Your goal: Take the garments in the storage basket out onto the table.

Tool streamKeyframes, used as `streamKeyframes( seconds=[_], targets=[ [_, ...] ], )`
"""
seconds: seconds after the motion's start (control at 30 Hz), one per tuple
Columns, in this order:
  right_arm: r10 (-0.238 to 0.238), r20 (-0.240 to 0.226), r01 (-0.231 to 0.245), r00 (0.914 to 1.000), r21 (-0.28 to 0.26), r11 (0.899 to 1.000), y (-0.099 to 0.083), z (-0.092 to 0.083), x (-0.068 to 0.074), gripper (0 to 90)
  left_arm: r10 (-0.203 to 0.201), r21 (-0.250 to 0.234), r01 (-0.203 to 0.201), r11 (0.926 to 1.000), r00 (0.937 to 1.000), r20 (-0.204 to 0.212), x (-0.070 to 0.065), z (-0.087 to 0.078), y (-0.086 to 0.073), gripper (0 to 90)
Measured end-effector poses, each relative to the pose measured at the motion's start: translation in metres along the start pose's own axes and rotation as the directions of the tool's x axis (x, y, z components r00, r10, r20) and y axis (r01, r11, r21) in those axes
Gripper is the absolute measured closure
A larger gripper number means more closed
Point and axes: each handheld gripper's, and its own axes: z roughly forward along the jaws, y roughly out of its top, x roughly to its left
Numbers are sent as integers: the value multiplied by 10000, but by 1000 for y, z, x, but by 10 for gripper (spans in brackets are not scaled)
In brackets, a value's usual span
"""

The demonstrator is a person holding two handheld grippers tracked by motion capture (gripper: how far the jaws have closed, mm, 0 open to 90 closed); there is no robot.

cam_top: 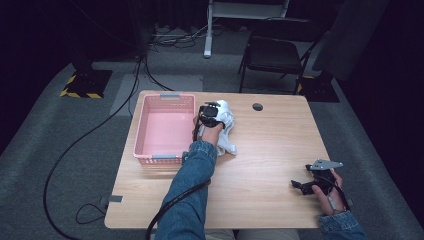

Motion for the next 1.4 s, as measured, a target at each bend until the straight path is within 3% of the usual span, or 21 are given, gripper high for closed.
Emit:
streamKeyframes(
  seconds=[0.43, 0.53, 0.6, 0.73, 0.9, 1.4],
  targets=[
    [0, 1, 0, 10000, 0, 10000, 0, 0, 0, 0, 298, 49, -296, 9995, 9989, -371, -5, 4, -3, 457],
    [0, 1, 0, 10000, -1, 10000, 0, 0, 0, 0, 332, 222, -320, 9992, 9980, -532, -7, 6, -4, 389],
    [2, 1, -2, 10000, 0, 10000, 0, 0, 0, 1, 293, 209, -280, 9994, 9974, -651, -8, 5, -3, 290],
    [-2, 3, 2, 10000, -1, 10000, 0, 0, 0, 1, 373, 109, -368, 9993, 9980, -519, -10, 2, -2, 130],
    [-21, -8, 21, 10000, -4, 10000, 0, 0, 0, 0, 595, -299, -606, 9977, 9976, -358, -15, -11, 0, 75],
    [-21, -14, 21, 10000, -4, 10000, 0, 0, 0, 0, 1166, -1252, -1200, 9848, 9926, -342, -17, -64, 2, 89]
  ],
)
